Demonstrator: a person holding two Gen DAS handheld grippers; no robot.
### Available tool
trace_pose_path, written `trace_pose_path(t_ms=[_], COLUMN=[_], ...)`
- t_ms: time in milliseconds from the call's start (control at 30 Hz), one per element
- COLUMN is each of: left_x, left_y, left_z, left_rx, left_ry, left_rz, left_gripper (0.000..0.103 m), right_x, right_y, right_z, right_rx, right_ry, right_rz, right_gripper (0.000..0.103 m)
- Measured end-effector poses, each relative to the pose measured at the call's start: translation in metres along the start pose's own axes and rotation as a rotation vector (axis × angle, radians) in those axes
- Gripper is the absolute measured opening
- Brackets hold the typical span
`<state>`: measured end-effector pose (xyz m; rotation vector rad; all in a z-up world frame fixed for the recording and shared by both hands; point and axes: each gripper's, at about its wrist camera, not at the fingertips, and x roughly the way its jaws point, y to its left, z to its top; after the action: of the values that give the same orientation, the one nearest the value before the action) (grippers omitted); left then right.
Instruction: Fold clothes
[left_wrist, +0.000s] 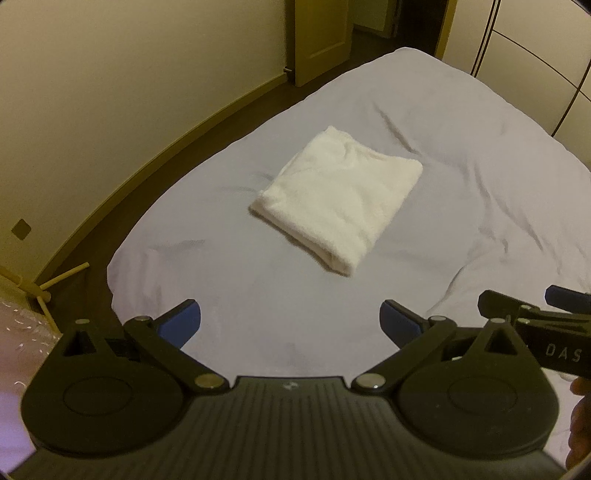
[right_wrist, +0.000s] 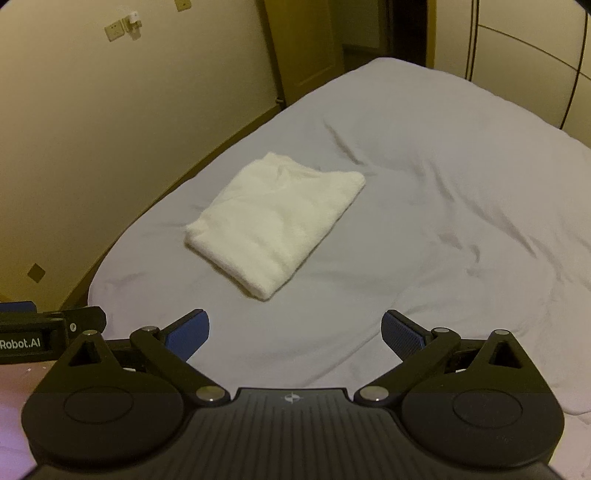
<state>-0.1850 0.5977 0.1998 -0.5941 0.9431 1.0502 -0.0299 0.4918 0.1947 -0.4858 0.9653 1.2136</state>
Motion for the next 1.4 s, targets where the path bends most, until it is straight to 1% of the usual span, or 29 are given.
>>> trace_pose_path(t_ms=[200,467,700,1100,1400], left_x=[-0.007,0.000,0.015,0.044,0.070], left_y=[-0.006,-0.012,-0.018,-0.046,-0.058], left_z=[-0.007,-0.005,0.003,0.026,0.041], left_rx=[-0.002,-0.004,-0.005,0.052,0.060], left_ry=[-0.001,0.013,0.028,0.046,0.069], left_rz=[0.011,0.009,0.010,-0.012,-0.025], left_gripper=[0.102,0.102,0.102,0.102,0.102], right_x=[-0.002,0.010,0.027,0.048,0.067], right_y=[-0.005,-0.009,-0.019,-0.048,-0.066], right_z=[-0.003,-0.001,0.005,0.022,0.037], right_rx=[-0.012,-0.018,-0.022,0.015,0.029], right_ry=[0.014,0.048,0.084,0.119,0.149], right_rz=[0.013,0.015,0.004,-0.023,-0.037], right_gripper=[0.102,0.102,0.102,0.102,0.102])
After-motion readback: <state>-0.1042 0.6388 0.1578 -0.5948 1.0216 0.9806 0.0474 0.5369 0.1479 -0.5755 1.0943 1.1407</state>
